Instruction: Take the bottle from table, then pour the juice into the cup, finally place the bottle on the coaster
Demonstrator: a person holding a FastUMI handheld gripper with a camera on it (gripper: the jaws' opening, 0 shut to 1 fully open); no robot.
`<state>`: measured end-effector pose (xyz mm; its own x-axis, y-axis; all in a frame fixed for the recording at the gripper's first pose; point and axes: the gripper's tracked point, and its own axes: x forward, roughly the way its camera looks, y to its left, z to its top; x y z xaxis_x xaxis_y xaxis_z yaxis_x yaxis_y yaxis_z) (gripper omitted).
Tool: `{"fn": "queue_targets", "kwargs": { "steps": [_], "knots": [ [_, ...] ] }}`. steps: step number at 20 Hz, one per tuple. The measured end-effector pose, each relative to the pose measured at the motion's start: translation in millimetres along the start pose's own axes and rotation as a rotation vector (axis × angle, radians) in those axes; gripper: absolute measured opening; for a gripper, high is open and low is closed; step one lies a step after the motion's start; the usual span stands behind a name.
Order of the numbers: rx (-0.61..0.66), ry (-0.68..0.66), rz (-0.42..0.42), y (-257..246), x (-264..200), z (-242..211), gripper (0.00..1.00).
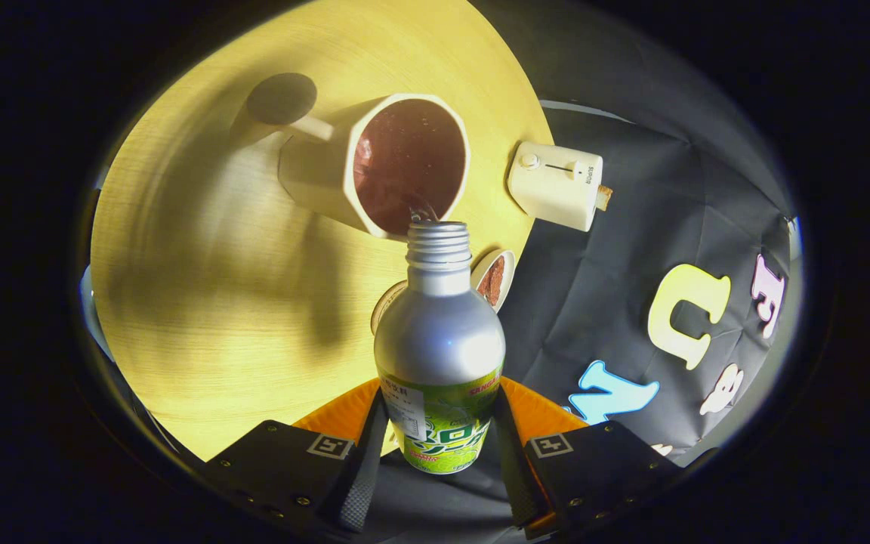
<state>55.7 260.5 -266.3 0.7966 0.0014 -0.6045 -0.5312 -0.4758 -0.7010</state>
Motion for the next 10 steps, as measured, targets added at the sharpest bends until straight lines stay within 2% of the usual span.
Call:
{"fn": "queue_targets", "kwargs": {
  "steps": [10],
  "knots": [
    [-0.075, 0.008, 0.001, -8.5, 0.7, -2.0, 0.7]
  ]
}}
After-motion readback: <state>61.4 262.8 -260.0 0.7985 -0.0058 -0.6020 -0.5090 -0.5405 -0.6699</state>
